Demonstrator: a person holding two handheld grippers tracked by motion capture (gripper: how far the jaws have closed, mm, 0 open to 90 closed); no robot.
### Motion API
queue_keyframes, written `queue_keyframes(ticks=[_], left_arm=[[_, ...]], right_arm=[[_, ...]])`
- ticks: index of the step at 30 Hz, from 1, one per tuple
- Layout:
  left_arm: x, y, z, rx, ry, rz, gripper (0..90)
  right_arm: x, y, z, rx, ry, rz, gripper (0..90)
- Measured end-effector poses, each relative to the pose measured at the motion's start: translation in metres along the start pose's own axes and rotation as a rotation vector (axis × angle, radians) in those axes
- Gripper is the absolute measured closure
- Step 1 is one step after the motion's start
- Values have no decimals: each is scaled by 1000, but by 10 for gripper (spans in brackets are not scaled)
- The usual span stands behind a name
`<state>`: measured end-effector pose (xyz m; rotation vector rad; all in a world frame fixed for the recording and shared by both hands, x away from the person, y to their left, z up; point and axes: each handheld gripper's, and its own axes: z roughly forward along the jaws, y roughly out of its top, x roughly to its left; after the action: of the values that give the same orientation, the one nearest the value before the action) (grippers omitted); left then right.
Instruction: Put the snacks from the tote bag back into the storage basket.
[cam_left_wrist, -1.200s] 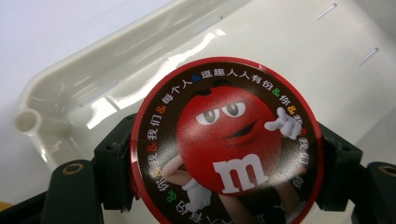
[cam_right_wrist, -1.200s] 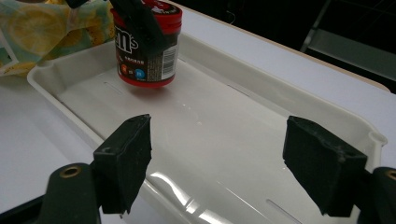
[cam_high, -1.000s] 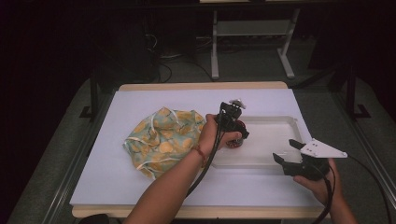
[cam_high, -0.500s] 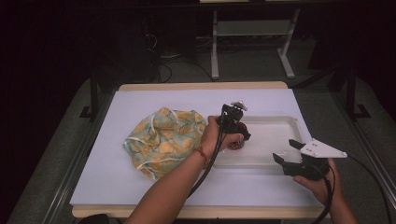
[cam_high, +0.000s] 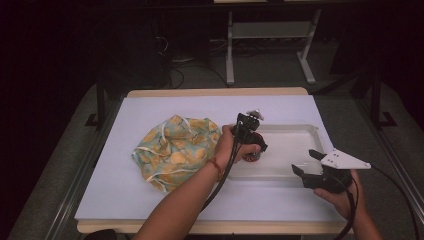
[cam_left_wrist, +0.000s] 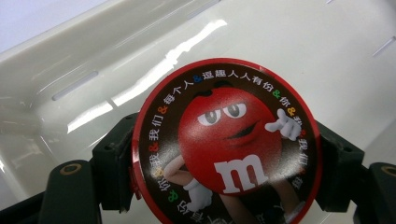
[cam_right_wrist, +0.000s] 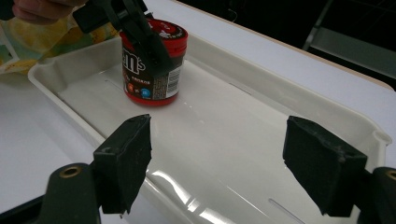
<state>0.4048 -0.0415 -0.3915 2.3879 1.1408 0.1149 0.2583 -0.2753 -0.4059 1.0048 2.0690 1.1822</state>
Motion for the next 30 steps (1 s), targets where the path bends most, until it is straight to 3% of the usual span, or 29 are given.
queue_keyframes(ticks=[30], left_arm=[[-2,-1,-18,-68,-17,10,228]], right_arm=[[0,1,1,-2,4,0,230]])
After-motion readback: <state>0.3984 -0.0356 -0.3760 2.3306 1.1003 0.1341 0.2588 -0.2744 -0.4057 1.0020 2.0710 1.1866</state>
